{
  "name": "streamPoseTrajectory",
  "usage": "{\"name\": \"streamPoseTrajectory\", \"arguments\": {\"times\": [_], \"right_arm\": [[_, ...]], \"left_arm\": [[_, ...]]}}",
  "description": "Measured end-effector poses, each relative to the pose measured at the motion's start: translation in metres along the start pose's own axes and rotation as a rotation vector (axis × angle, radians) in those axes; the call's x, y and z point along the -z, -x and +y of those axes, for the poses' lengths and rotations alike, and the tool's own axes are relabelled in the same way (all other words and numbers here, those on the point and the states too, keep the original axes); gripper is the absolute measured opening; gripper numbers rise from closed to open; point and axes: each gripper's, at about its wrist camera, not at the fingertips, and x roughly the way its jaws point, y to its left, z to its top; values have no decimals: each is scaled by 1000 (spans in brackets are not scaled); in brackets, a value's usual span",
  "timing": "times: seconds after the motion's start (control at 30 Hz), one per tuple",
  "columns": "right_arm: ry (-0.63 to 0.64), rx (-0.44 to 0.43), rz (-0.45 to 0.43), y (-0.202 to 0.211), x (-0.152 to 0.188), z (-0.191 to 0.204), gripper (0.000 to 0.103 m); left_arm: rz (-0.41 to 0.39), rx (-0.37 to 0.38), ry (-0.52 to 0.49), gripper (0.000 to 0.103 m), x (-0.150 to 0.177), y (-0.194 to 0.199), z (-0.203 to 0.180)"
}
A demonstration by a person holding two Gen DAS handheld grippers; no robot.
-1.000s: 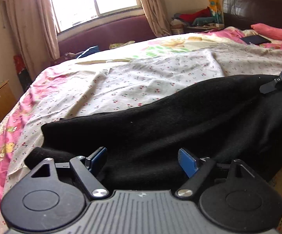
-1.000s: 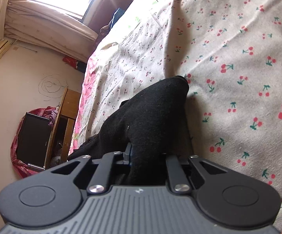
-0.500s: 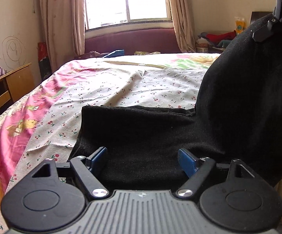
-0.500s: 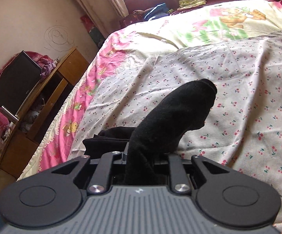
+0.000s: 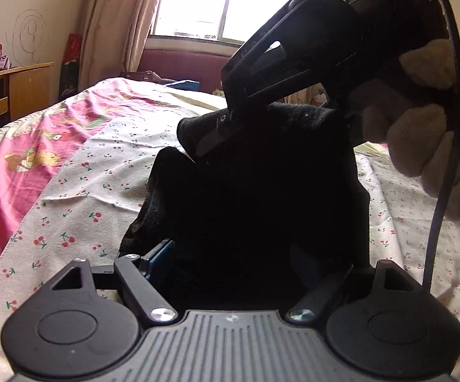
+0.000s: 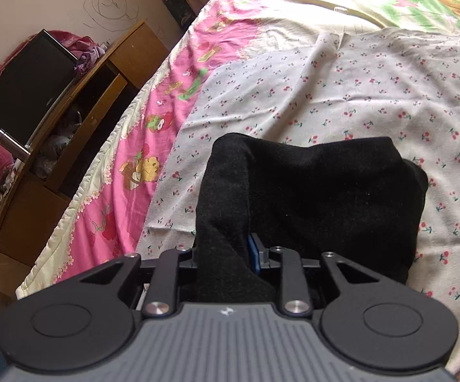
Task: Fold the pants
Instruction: 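Lift and fold the pants end with the right tool over the pile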
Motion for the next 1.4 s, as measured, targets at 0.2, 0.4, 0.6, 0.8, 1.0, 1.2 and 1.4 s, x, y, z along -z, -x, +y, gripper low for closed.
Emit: {"name": "streamPoseTrajectory", "arguments": {"times": [0.2, 0.4, 0.6, 0.8, 1.0, 1.2, 1.4], "right_arm": [[-29, -91, 9, 6, 8, -5, 42], [-32, -154, 2, 6, 8, 1, 46], [-55, -188, -1, 10, 1, 2, 46], [33, -40, -98, 40, -13, -33, 46], [256, -55, -53, 8, -46, 9, 56], [550, -69, 52, -34, -52, 25, 45], [578, -139, 66, 8, -49, 4, 2]], "left_arm": [[15, 57, 218, 92, 16, 32, 31], [-70, 98, 282, 94, -1, 49, 19], [-36, -58, 158, 95, -19, 17, 6], [33, -67, 111, 71, -22, -5, 12], [56, -88, 73, 71, -24, -5, 4], [57, -87, 17, 65, -30, -5, 3], [46, -77, -26, 44, -46, -7, 11]]}}
